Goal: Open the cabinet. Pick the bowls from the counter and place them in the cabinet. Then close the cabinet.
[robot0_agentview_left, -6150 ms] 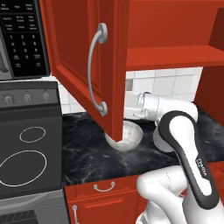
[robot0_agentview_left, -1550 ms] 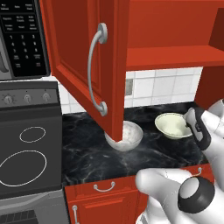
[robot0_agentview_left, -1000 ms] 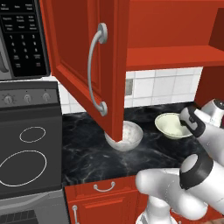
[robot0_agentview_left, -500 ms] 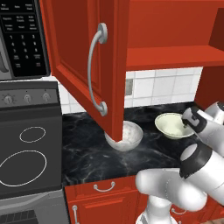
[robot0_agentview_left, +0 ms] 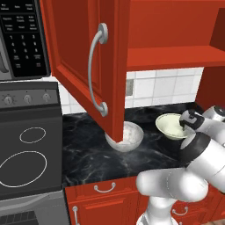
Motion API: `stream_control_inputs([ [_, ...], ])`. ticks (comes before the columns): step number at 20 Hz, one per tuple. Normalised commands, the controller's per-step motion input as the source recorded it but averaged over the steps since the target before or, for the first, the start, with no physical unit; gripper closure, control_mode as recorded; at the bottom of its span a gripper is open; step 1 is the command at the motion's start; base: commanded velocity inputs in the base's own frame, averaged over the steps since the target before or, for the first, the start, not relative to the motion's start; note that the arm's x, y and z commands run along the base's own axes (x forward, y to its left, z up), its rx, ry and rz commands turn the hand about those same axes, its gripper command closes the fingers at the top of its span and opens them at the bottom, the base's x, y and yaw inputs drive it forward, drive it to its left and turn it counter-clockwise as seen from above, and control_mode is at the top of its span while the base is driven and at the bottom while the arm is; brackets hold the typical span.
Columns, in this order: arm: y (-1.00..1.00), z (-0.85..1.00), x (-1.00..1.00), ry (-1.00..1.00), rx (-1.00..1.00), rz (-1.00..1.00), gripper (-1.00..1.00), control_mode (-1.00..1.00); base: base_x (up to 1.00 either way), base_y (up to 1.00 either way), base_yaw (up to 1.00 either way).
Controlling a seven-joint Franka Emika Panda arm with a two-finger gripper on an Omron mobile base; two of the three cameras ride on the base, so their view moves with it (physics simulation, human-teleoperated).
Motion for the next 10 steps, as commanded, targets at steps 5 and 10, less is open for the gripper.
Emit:
stream_control_inputs([
  [5, 0.00, -0.30, 0.18, 0.00, 0.04, -0.03, -1.00, -1.00, 0.00, 0.00, 0.00],
  [10, 0.00, -0.19, 0.25, -0.03, 0.05, -0.06, -1.00, -1.00, 0.00, 0.00, 0.00],
])
